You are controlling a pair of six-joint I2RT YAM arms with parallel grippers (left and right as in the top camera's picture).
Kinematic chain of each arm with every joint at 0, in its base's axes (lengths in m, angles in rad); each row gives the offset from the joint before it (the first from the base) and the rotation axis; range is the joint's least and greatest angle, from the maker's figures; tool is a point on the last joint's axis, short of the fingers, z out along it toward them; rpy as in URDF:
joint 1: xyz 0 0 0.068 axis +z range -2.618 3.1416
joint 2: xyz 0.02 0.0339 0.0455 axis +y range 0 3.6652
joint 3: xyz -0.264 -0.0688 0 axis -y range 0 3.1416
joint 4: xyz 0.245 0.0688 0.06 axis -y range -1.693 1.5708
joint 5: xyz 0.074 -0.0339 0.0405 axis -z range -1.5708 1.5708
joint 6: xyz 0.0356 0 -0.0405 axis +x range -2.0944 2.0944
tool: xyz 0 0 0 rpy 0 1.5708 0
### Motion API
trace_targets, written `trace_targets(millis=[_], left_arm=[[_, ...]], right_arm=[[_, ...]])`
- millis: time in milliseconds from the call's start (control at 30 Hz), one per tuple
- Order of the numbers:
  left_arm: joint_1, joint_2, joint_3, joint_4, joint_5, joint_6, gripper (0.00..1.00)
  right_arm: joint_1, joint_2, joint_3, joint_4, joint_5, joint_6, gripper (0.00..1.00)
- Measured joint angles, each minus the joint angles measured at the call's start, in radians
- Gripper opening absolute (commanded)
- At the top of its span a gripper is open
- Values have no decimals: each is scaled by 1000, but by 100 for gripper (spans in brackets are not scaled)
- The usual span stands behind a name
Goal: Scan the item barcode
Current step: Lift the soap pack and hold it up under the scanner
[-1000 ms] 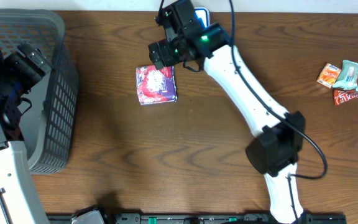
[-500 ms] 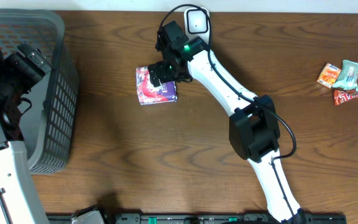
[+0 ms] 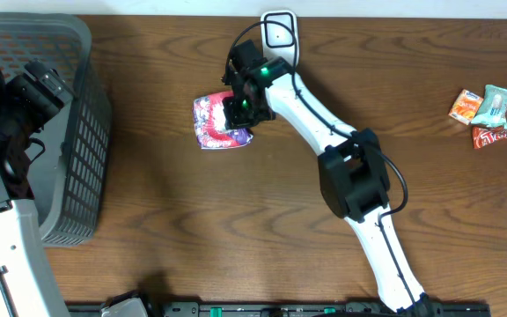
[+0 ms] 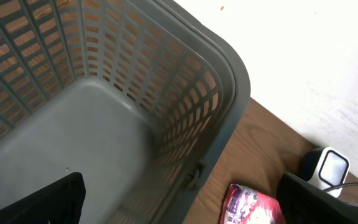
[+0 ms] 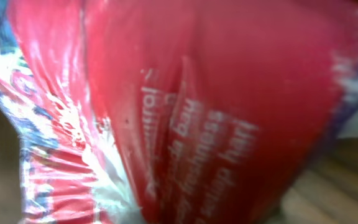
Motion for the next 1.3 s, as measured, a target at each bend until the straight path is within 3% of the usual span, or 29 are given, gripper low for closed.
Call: trace_targets(millis=[567, 767, 1300], left_arm=[[0, 0, 0, 0, 0, 0, 98], [0, 0, 0, 0, 0, 0, 98], [0, 0, 0, 0, 0, 0, 98]], right_arm=[[-238, 0, -5, 16, -997, -25, 1], [-264, 0, -5, -104, -1094, -7, 1], [-268, 0, -5, -265, -1124, 19, 2]])
